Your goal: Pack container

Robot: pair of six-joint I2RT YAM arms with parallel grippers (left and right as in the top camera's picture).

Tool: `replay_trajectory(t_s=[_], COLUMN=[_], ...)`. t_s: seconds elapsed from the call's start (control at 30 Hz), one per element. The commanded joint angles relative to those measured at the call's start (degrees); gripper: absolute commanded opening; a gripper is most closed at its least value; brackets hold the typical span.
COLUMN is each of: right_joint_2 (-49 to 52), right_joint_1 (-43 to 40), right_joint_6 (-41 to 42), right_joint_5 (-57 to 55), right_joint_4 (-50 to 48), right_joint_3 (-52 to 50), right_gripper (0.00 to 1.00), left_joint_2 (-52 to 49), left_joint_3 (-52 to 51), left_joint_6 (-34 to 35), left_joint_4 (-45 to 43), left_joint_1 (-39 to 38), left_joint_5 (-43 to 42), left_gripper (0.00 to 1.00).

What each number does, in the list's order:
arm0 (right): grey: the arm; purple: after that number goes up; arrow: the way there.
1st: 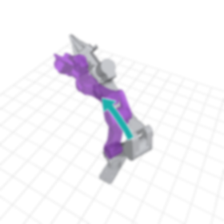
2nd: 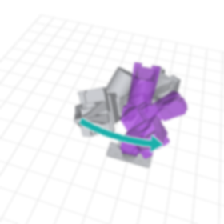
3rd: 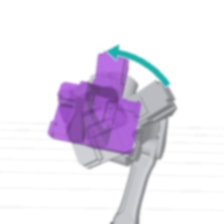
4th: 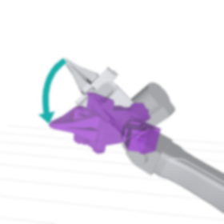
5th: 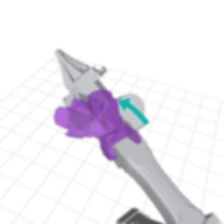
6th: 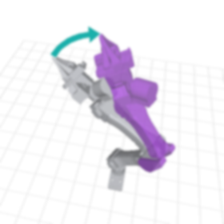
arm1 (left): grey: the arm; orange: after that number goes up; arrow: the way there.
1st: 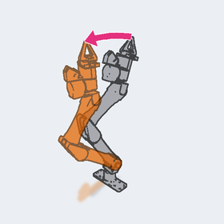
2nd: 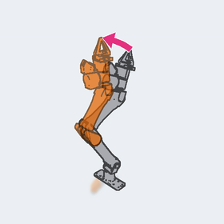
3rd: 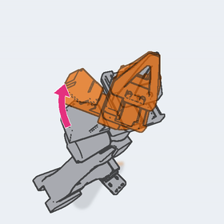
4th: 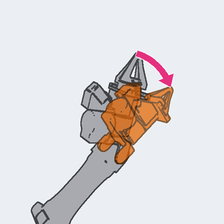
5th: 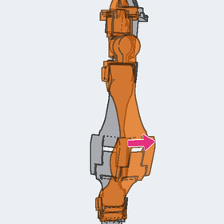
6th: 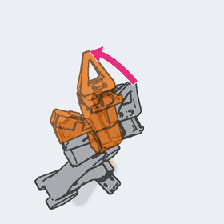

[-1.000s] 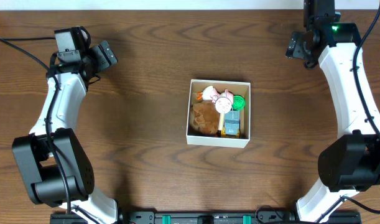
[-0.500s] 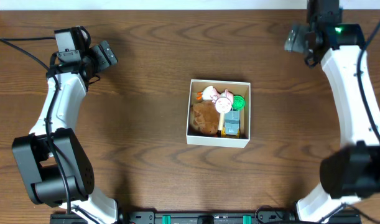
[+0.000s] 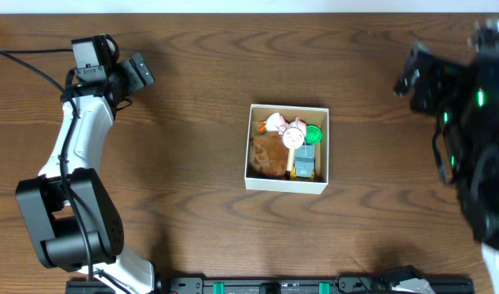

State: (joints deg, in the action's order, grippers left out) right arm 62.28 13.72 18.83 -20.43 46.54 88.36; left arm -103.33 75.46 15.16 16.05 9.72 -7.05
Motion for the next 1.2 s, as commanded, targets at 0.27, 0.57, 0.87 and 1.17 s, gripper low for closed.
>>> replay_trajectory(t_s=[0.27, 0.57, 0.87, 1.17], right_joint_2=[-29.09, -42.01, -49.33, -53.94], right_joint_1=[-5.90, -7.87, -8.37, -9.38], right_joint_6=[-0.52, -3.23, -3.54, -11.65], right_joint_5=[3.61, 7.58, 11.96, 20.79], right_joint_4=[-27.19, -47.23, -56.39, -55.41], right_joint_3=[-42.80, -68.13, -80.98, -84.72], right_gripper=[0.99, 0.99, 0.99, 0.99], left_joint_2=[-0.20, -0.20, -0.20, -0.20], left_joint_3=[0.52, 0.52, 0.52, 0.52], left_joint_6=[-0.48, -0.48, -0.48, -0.48], left_joint_4=[-0.02, -0.02, -0.02, -0.02], left_joint_1=[0.24, 0.24, 0.24, 0.24], left_joint_5=[0.68, 0.68, 0.68, 0.68], left_gripper=[0.98, 0.98, 0.98, 0.98])
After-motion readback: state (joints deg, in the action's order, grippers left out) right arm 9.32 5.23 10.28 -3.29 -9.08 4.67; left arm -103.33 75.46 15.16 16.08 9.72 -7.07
